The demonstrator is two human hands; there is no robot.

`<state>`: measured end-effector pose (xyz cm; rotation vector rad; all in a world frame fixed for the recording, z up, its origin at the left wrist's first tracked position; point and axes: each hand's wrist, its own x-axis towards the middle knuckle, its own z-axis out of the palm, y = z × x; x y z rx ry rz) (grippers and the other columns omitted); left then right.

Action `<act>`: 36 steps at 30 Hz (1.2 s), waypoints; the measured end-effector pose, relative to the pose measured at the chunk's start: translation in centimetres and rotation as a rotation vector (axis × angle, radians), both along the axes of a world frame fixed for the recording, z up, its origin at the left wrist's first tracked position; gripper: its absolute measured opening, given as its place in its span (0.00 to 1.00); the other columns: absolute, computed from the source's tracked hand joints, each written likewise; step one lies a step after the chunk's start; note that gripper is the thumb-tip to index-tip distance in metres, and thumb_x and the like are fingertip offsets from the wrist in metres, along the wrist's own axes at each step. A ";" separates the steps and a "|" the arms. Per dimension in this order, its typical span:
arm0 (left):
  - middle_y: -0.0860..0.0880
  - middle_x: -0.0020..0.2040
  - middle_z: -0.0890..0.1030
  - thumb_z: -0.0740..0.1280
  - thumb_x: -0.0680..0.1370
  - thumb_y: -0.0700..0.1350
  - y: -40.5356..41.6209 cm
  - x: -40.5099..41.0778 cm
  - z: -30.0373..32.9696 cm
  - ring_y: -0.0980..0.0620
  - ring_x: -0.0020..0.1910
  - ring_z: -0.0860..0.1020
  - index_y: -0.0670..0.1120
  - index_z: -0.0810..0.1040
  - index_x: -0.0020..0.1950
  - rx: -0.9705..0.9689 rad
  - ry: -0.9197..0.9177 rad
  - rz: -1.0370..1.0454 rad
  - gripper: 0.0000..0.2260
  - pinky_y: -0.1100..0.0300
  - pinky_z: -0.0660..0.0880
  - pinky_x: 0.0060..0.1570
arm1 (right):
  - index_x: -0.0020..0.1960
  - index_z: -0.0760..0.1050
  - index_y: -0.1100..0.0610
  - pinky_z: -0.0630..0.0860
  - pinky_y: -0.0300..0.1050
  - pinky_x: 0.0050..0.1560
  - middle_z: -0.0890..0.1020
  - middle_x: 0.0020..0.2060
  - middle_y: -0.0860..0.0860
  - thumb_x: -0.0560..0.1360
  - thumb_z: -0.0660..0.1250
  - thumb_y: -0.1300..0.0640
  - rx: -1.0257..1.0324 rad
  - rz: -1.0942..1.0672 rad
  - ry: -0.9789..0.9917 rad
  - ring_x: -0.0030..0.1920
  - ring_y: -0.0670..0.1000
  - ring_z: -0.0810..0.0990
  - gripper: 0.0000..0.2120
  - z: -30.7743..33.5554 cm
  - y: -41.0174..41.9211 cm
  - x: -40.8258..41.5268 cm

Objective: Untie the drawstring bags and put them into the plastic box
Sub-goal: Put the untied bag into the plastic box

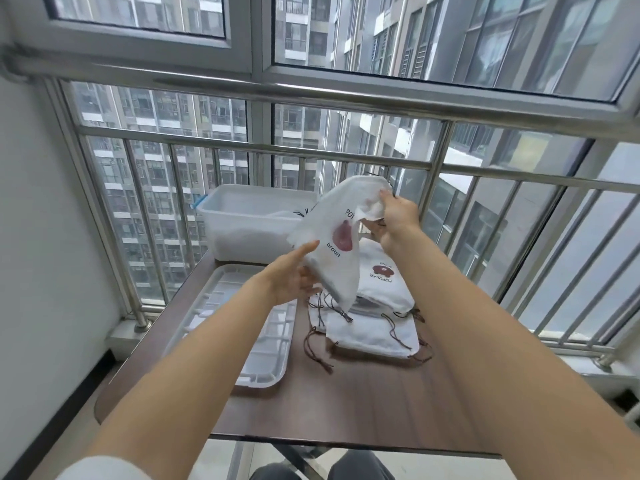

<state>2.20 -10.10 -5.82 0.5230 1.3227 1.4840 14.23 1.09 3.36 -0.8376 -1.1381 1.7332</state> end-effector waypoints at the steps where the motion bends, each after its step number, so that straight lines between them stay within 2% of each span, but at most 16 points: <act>1: 0.47 0.40 0.79 0.66 0.76 0.52 -0.1 -0.1 0.3 0.50 0.39 0.79 0.44 0.75 0.51 0.028 -0.015 0.030 0.12 0.56 0.78 0.49 | 0.48 0.73 0.62 0.80 0.45 0.28 0.77 0.40 0.55 0.79 0.62 0.59 -0.053 -0.015 0.058 0.38 0.52 0.78 0.07 0.1 0.0 -0.2; 4: 0.47 0.40 0.78 0.66 0.77 0.49 -0.7 -1.5 1.5 0.53 0.32 0.78 0.43 0.75 0.50 0.082 0.012 0.176 0.10 0.63 0.76 0.32 | 0.53 0.72 0.66 0.80 0.42 0.25 0.76 0.39 0.55 0.78 0.63 0.61 -0.062 -0.035 0.110 0.37 0.51 0.78 0.08 0.7 -0.1 -0.8; 6: 0.47 0.41 0.77 0.64 0.77 0.50 -1.4 -3.6 3.1 0.52 0.34 0.77 0.42 0.74 0.52 0.111 0.014 0.260 0.11 0.62 0.75 0.32 | 0.50 0.73 0.65 0.80 0.42 0.27 0.75 0.39 0.54 0.77 0.63 0.63 -0.053 -0.046 0.105 0.35 0.52 0.77 0.05 0.8 0.1 -1.5; 8: 0.44 0.45 0.79 0.65 0.76 0.45 -2.1 -6.0 4.7 0.49 0.37 0.80 0.41 0.68 0.63 0.209 -0.083 0.336 0.18 0.60 0.79 0.32 | 0.50 0.72 0.65 0.82 0.43 0.32 0.74 0.41 0.55 0.77 0.64 0.63 -0.074 -0.063 0.085 0.33 0.52 0.78 0.05 0.6 0.4 -2.5; 11: 0.39 0.58 0.74 0.63 0.74 0.33 -2.6 -9.6 6.9 0.45 0.50 0.78 0.50 0.59 0.71 0.324 -0.089 0.391 0.29 0.54 0.79 0.45 | 0.53 0.72 0.63 0.82 0.47 0.42 0.76 0.45 0.57 0.77 0.62 0.64 -0.098 -0.045 0.006 0.33 0.52 0.78 0.06 -0.3 1.3 -4.9; 13: 0.40 0.64 0.69 0.61 0.73 0.28 -2.2 -11.7 8.2 0.45 0.54 0.75 0.51 0.66 0.68 0.260 0.085 0.411 0.27 0.56 0.77 0.46 | 0.54 0.73 0.63 0.82 0.49 0.44 0.78 0.45 0.57 0.76 0.61 0.65 -0.075 -0.025 -0.060 0.34 0.52 0.78 0.08 -0.8 1.9 -7.0; 15: 0.40 0.64 0.71 0.60 0.75 0.27 -1.5 -14.0 8.8 0.47 0.49 0.77 0.46 0.73 0.65 0.178 0.218 0.458 0.23 0.57 0.80 0.45 | 0.54 0.74 0.64 0.81 0.50 0.47 0.80 0.48 0.58 0.76 0.61 0.66 0.020 -0.024 -0.155 0.37 0.52 0.79 0.08 -1.2 2.4 -9.2; 17: 0.39 0.62 0.74 0.61 0.76 0.28 -0.5 -16.6 8.7 0.49 0.43 0.78 0.43 0.75 0.64 0.085 0.385 0.524 0.20 0.59 0.80 0.45 | 0.63 0.69 0.62 0.80 0.48 0.46 0.75 0.53 0.55 0.76 0.61 0.67 0.171 0.010 -0.224 0.43 0.54 0.79 0.15 -1.6 2.9 -11.6; 20: 0.40 0.65 0.74 0.60 0.77 0.29 1.3 -19.6 7.7 0.46 0.52 0.78 0.41 0.76 0.63 -0.101 0.705 0.565 0.17 0.57 0.78 0.53 | 0.71 0.59 0.49 0.81 0.53 0.46 0.71 0.59 0.52 0.76 0.58 0.69 0.484 0.028 -0.404 0.47 0.56 0.79 0.28 -2.5 4.1 -14.4; 22: 0.41 0.66 0.73 0.58 0.78 0.31 2.6 -21.1 6.8 0.46 0.55 0.77 0.41 0.77 0.62 -0.220 0.933 0.559 0.15 0.59 0.75 0.52 | 0.69 0.64 0.48 0.81 0.49 0.47 0.71 0.63 0.55 0.77 0.53 0.71 0.688 0.084 -0.567 0.48 0.59 0.80 0.27 -3.5 5.5 -16.4; 25: 0.40 0.64 0.75 0.57 0.78 0.30 4.2 -22.8 5.1 0.42 0.61 0.75 0.39 0.80 0.56 -0.389 1.170 0.490 0.14 0.54 0.72 0.62 | 0.65 0.72 0.56 0.74 0.44 0.57 0.69 0.68 0.57 0.77 0.51 0.71 0.928 0.177 -0.893 0.63 0.59 0.74 0.23 -4.6 7.4 -18.7; 27: 0.38 0.62 0.77 0.55 0.78 0.29 5.3 -23.8 4.0 0.42 0.58 0.76 0.36 0.79 0.52 -0.486 1.262 0.396 0.13 0.54 0.71 0.61 | 0.64 0.74 0.59 0.73 0.49 0.61 0.72 0.66 0.58 0.76 0.52 0.72 1.044 0.202 -1.062 0.62 0.59 0.74 0.22 -5.2 8.2 -20.1; 29: 0.38 0.60 0.78 0.55 0.79 0.31 6.0 -24.5 3.2 0.43 0.55 0.76 0.34 0.77 0.56 -0.572 1.334 0.321 0.13 0.55 0.71 0.58 | 0.62 0.75 0.61 0.73 0.50 0.61 0.74 0.62 0.59 0.75 0.55 0.72 1.161 0.252 -1.254 0.62 0.59 0.73 0.20 -5.4 8.7 -21.2; 32: 0.39 0.58 0.78 0.55 0.79 0.34 6.7 -25.3 2.3 0.42 0.57 0.76 0.34 0.76 0.57 -0.670 1.420 0.187 0.12 0.55 0.71 0.56 | 0.62 0.73 0.61 0.70 0.50 0.60 0.71 0.61 0.59 0.75 0.59 0.68 1.343 0.322 -1.534 0.63 0.60 0.68 0.17 -5.8 9.2 -22.4; 34: 0.40 0.55 0.79 0.57 0.78 0.34 7.2 -25.7 2.2 0.43 0.56 0.76 0.35 0.77 0.53 -0.712 1.442 0.108 0.11 0.55 0.71 0.55 | 0.57 0.73 0.63 0.71 0.49 0.53 0.74 0.52 0.58 0.76 0.57 0.67 1.295 0.442 -1.609 0.55 0.60 0.72 0.12 -6.4 9.6 -23.0; 36: 0.44 0.49 0.78 0.58 0.77 0.36 7.4 -25.6 2.3 0.46 0.52 0.76 0.40 0.77 0.44 -0.723 1.426 0.084 0.08 0.57 0.71 0.51 | 0.43 0.69 0.62 0.70 0.46 0.42 0.70 0.37 0.54 0.77 0.56 0.66 1.234 0.523 -1.655 0.40 0.55 0.71 0.06 -6.7 9.8 -23.5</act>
